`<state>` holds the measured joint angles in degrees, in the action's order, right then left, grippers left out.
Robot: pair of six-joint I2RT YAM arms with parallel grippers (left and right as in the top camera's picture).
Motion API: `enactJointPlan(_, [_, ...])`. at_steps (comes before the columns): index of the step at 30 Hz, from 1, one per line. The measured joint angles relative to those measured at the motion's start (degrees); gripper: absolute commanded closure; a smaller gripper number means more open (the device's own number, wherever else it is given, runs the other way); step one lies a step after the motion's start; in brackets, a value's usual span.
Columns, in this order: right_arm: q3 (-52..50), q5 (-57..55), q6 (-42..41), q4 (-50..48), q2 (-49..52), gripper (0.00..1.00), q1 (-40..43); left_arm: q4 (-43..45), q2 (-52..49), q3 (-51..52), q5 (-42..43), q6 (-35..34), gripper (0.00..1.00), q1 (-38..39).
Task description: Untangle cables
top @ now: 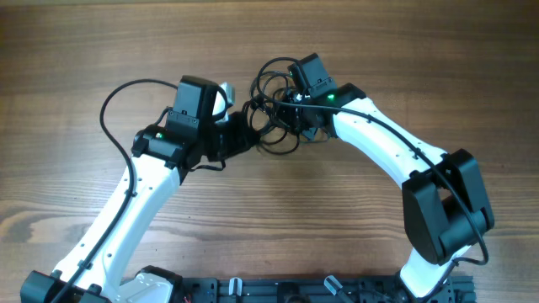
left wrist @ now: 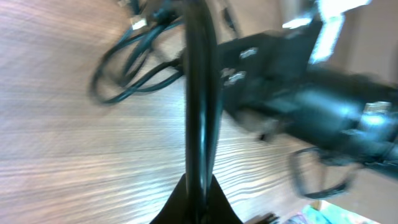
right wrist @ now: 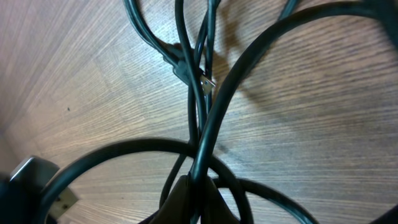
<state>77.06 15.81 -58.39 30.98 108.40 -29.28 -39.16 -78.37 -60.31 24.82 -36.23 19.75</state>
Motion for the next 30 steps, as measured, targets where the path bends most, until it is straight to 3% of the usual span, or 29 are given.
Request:
enactJointPlan(9, [0.0,-4.9,0.1,-0.2,0.0,0.96,0.0,-12.9,0.0,0.0,-13.9,0.4,0.96,0.0])
enactJointPlan(25, [0.0,-10.1,0.5,-0.2,0.0,0.91,0.0,-21.3,0.0,0.0,-28.4,-0.5,0.82,0.0])
enactJointPlan(26, [0.0,-10.6,0.5,-0.2,0.0,0.91,0.0,-21.4,0.0,0.0,-29.0,-0.6,0.8,0.0])
enactJointPlan(28, [0.0,-11.1,0.6,-0.2,0.0,0.86,0.0,-21.3,0.0,0.0,-30.0,-0.9,0.63,0.0])
enactJointPlan(30, [0.0,-11.6,0.8,-0.2,0.0,0.76,0.0,-21.3,0.0,0.0,-31.0,-1.3,0.6,0.0])
